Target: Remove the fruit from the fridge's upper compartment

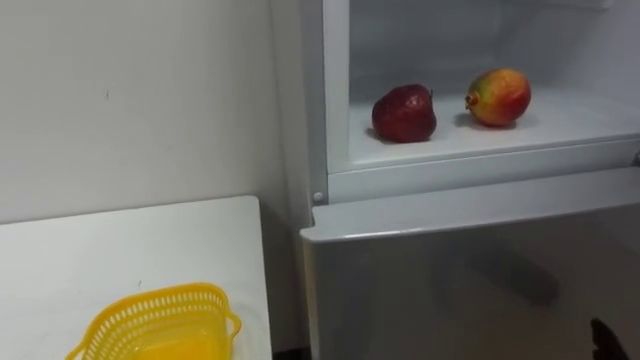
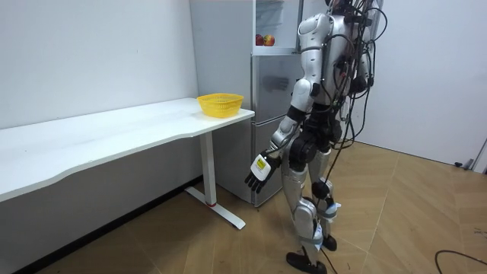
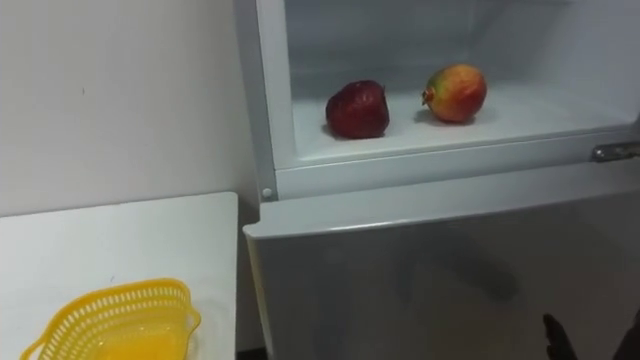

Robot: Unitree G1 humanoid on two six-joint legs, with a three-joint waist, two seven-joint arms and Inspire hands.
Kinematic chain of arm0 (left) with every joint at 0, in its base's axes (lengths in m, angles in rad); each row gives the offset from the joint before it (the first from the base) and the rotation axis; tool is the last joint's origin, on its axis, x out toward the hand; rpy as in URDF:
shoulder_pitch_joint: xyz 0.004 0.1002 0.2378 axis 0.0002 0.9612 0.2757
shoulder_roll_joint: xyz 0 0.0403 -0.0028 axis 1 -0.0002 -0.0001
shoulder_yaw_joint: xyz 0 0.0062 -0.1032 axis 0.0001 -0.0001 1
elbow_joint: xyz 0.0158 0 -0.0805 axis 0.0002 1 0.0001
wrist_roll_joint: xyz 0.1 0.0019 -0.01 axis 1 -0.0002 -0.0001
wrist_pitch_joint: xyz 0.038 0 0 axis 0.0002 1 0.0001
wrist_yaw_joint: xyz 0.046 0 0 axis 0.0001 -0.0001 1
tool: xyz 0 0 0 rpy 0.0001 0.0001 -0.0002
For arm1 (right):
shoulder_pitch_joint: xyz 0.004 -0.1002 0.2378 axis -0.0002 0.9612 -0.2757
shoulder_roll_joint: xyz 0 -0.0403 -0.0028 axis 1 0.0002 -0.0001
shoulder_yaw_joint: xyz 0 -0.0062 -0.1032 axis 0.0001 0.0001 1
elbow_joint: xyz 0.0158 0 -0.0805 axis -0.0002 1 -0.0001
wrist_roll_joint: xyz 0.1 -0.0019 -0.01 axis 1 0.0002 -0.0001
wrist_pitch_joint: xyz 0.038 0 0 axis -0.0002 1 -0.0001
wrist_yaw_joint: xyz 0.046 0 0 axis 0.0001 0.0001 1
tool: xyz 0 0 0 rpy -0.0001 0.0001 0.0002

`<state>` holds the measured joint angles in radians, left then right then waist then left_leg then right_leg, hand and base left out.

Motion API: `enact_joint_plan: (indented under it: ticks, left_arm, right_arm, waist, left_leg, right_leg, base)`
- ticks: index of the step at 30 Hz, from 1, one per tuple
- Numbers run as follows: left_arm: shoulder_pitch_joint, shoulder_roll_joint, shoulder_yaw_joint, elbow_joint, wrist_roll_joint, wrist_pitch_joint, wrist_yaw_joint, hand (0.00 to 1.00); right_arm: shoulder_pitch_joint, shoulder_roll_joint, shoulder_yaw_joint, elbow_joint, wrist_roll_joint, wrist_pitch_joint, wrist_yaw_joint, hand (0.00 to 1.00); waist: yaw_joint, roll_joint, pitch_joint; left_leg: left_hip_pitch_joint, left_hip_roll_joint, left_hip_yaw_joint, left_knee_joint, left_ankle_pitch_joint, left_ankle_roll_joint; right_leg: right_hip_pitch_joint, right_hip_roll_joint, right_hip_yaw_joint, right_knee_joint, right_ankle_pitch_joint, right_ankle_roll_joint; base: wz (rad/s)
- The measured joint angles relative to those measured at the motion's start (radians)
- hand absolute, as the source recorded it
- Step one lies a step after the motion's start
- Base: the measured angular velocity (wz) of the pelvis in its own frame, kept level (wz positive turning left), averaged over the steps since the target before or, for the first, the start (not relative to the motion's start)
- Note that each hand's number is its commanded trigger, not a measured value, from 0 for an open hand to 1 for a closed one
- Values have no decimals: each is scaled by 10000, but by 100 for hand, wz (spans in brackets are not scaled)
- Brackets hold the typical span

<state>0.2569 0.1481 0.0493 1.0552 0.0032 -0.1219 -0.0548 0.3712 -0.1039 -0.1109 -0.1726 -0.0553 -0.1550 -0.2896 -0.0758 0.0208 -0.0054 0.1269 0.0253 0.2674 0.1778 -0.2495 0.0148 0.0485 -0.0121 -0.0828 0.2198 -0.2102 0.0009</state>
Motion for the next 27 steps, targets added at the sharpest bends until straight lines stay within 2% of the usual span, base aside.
enact_joint_plan:
  ticks: [4, 6, 10, 13, 16, 18, 21, 25, 27]
  left_arm:
    - [-101, 48, -164, 201, -5, -72, 32, 0]
    - [-148, 49, -229, 264, -6, -126, 37, 0]
    - [-145, 51, -288, 275, 2, -229, 31, 0]
    - [-153, 54, -243, 418, 5, -386, 10, 0]
    - [-218, 125, -141, 649, 9, -392, -77, 0]
    - [-214, 270, -143, 700, 110, -339, -193, 0]
    - [-136, 341, -152, 767, 313, -204, -199, 0]
    - [-92, 447, -308, 772, 367, -93, -162, 0]
    - [-79, 468, -340, 767, 446, -76, -145, 0]
  right_arm:
    - [-274, -52, 192, -563, -308, -97, -590, 0]
    - [-418, -55, 297, -944, -346, -141, -795, 0]
    - [-477, -65, 478, -1543, -375, -647, -1123, 0]
    - [-631, -77, 489, -1636, -813, -702, -1210, 0]
    - [-826, -126, 515, -1893, -1394, -708, -1219, 0]
    - [-845, -297, 519, -2344, -1694, -736, -1231, 0]
    - [-863, -340, 576, -2796, -2435, -783, -1347, 0]
    - [-1307, -879, 936, -2809, -2775, -855, -1607, 0]
    - [-1421, -966, 976, -2808, -2786, -854, -1659, 0]
  waist:
    - [31, 67, -39]
    - [42, 109, -20]
    - [163, 138, -20]
    - [304, 134, -18]
    - [358, 102, -6]
    - [467, 74, -3]
    - [536, 55, -13]
    - [580, -52, -12]
    - [607, -110, -2]
  left_leg:
    - [-116, 5, 1, -43, 0, -1]
    - [-129, 4, 3, -44, 0, 0]
    - [-111, 6, 6, -42, 1, 0]
    - [-109, 7, -18, -45, 1, 0]
    - [-159, 7, -67, -95, 1, 0]
    - [-166, 14, -77, -133, 1, 0]
    - [-171, 25, -63, -142, 1, -1]
    - [-139, 19, -90, -138, 3, -4]
    - [-114, 17, -92, -133, 3, -3]
  right_leg:
    - [-134, 14, 6, 55, 48, 3]
    - [-136, 16, 9, 50, 81, 4]
    - [-104, 16, -3, 26, 113, 5]
    - [-124, 16, 0, 28, 129, 10]
    - [-120, 21, -39, 30, 140, 9]
    - [-126, 35, -39, 11, 150, -2]
    - [-132, 42, -53, 8, 151, -3]
    - [-96, 35, -84, -3, 152, -2]
    - [-55, 30, -93, -27, 152, -1]
  base:
    - [-2]
    - [0]
    - [0]
    - [-1]
    - [2]
    - [0]
    - [0]
    - [0]
    - [0]
